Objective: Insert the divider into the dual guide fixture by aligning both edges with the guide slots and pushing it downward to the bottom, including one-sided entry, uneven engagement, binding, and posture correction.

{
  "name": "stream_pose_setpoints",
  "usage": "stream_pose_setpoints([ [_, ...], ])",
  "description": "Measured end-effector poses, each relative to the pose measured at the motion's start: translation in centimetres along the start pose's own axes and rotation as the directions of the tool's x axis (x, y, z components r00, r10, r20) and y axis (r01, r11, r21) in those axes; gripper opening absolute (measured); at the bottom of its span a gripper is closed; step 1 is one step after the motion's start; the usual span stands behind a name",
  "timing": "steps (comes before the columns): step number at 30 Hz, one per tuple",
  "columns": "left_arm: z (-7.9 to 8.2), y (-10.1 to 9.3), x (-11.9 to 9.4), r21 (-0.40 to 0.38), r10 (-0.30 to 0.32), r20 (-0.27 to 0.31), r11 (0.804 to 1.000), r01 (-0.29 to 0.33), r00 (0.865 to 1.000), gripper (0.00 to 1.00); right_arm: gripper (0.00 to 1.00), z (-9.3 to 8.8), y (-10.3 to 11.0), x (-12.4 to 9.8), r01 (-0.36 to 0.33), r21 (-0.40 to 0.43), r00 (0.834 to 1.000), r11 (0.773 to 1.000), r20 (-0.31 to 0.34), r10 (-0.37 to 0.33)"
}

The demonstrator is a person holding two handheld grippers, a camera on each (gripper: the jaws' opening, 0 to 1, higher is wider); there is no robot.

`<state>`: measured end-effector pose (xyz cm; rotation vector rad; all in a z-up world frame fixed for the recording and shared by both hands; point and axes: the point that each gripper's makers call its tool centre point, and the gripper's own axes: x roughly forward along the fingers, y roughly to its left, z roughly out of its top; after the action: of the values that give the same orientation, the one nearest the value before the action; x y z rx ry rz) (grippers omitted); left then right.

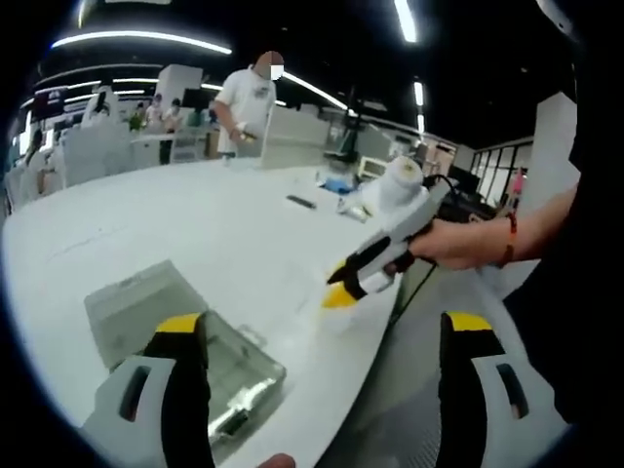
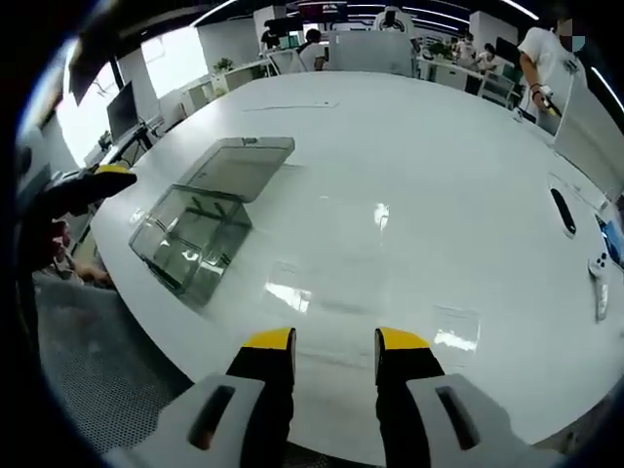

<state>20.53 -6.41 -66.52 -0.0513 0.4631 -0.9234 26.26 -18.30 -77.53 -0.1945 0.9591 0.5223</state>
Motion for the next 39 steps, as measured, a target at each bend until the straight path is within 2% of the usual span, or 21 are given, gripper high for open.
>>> stream_pose_setpoints([
  [7, 0.0, 0.1, -0.1, 0.004, 0.019, -0.005, 1.000, -0.019, 1.000, 0.98, 0.28, 0.9, 0.2, -0.5, -0.006, 0.001, 0.999, 1.000, 0.034, 0.006],
  [15, 1.0, 0.9, 0.0, -0.022, 0.075, 0.034, 0.997, -0.074, 0.997, 0.97, 0.28, 1.5, 0.8, -1.1, -0.017, -0.013, 0.998, 1.000, 0.060, 0.018],
  [18, 1.5, 1.5, 0.1, -0.024, 0.115, 0.059, 0.993, -0.114, 0.992, 0.96, 0.28, 1.9, 1.3, -1.3, -0.030, -0.010, 0.997, 0.999, 0.073, 0.031],
  [25, 1.5, 1.4, 0.4, -0.066, 0.111, 0.070, 0.992, -0.106, 0.991, 0.96, 0.28, 2.8, 2.6, -1.9, -0.044, -0.049, 0.994, 0.998, 0.100, 0.049],
  [39, 1.9, 2.0, 0.3, -0.145, 0.139, 0.109, 0.982, -0.122, 0.984, 0.94, 0.28, 3.4, 3.6, -2.7, -0.057, -0.076, 0.991, 0.995, 0.117, 0.066],
])
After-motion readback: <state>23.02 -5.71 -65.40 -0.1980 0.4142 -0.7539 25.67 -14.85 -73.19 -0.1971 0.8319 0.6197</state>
